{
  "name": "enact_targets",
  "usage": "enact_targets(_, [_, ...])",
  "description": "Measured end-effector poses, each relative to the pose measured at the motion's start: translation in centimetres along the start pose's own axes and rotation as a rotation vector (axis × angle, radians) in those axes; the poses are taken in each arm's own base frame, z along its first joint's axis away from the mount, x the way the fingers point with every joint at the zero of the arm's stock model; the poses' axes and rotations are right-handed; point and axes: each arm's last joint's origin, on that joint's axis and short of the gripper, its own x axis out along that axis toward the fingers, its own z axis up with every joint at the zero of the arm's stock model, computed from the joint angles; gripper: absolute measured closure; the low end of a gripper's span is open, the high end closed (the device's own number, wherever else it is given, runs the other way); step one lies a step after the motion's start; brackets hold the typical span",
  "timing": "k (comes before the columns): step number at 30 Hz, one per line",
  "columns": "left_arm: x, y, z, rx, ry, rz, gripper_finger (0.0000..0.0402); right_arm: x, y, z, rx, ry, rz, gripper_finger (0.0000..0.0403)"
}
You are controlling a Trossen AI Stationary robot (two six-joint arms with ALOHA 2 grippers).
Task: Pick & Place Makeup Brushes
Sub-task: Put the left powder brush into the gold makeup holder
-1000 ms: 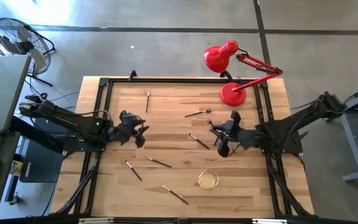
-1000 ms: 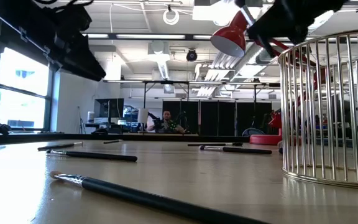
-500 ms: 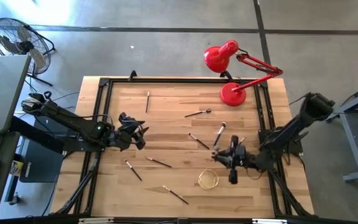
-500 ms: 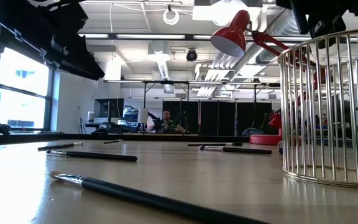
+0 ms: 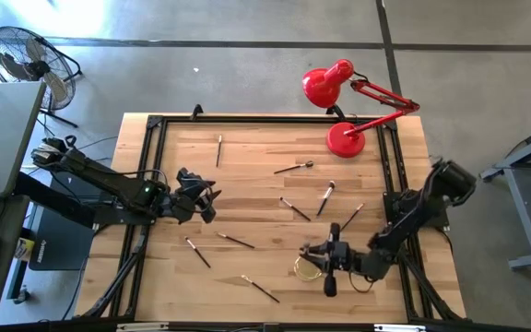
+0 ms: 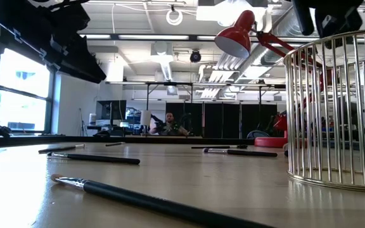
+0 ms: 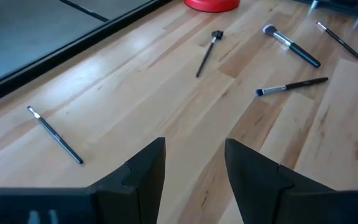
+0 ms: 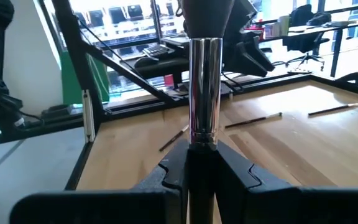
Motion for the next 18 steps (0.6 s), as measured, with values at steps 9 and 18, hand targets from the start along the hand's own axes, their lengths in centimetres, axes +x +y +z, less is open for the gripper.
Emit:
enact_targets(9, [0.0, 0.0, 0.0, 0.000, 0.011, -0.014, 0.0239, -0.6, 0.3, -1.9, 0.036, 0.014, -0.078, 0.0334])
enact_targets(18, [0.0, 0.0, 0.0, -0.001, 0.010, -0.014, 0.0239, -0.5, 0.3, -2.6, 0.039, 0.040, -0.041, 0.0346])
